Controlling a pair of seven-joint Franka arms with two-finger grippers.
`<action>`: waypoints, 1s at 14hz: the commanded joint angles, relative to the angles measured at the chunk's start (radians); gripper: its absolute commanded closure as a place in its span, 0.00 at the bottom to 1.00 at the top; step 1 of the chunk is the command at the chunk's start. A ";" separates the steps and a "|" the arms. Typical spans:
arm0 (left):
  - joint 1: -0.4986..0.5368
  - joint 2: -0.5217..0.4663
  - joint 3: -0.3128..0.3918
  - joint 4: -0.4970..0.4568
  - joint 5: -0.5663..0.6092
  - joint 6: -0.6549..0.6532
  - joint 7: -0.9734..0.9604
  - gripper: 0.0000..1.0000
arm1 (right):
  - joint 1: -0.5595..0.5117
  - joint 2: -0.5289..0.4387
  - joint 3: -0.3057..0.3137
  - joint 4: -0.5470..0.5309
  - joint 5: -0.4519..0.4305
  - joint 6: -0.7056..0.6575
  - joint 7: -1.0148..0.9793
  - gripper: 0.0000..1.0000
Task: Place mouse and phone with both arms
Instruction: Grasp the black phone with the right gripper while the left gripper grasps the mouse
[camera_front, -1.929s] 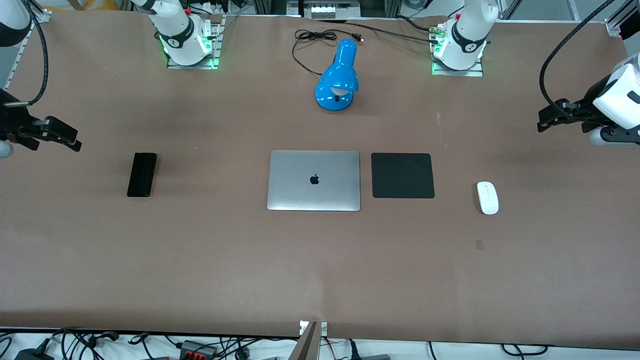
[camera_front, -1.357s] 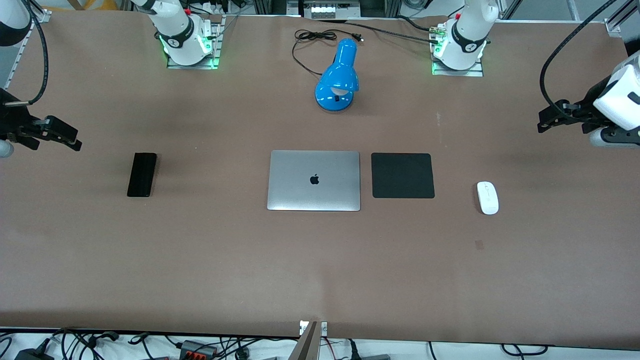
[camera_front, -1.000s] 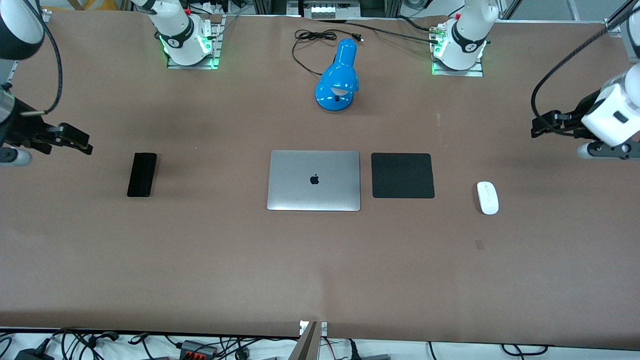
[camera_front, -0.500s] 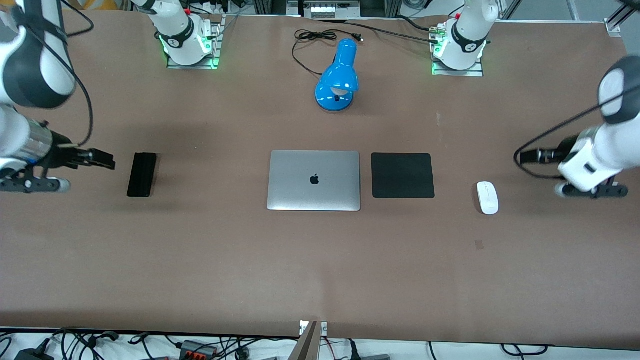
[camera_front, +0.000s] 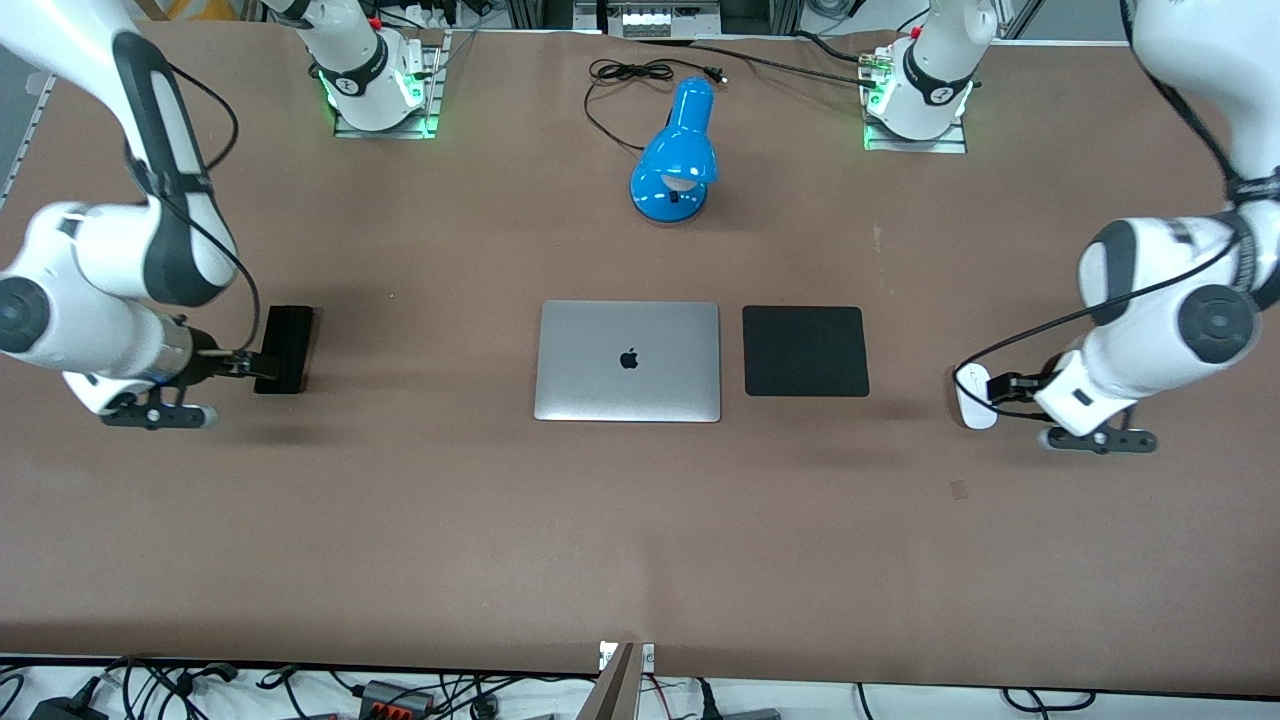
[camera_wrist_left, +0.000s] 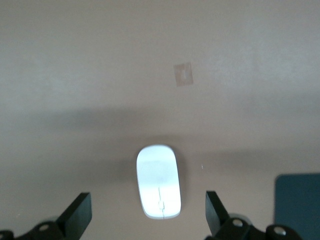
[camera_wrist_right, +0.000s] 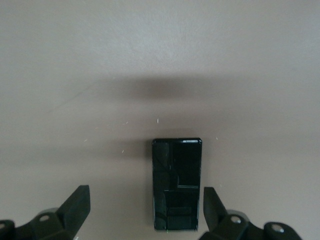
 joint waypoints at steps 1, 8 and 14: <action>0.014 0.018 -0.004 -0.105 0.018 0.184 0.018 0.00 | -0.015 0.019 0.004 -0.075 -0.015 0.110 -0.001 0.00; 0.048 0.083 -0.006 -0.243 0.018 0.442 0.020 0.00 | -0.040 0.044 -0.011 -0.212 -0.017 0.202 -0.002 0.00; 0.046 0.110 -0.012 -0.245 0.018 0.487 0.003 0.37 | -0.051 0.078 -0.017 -0.224 -0.018 0.212 -0.005 0.00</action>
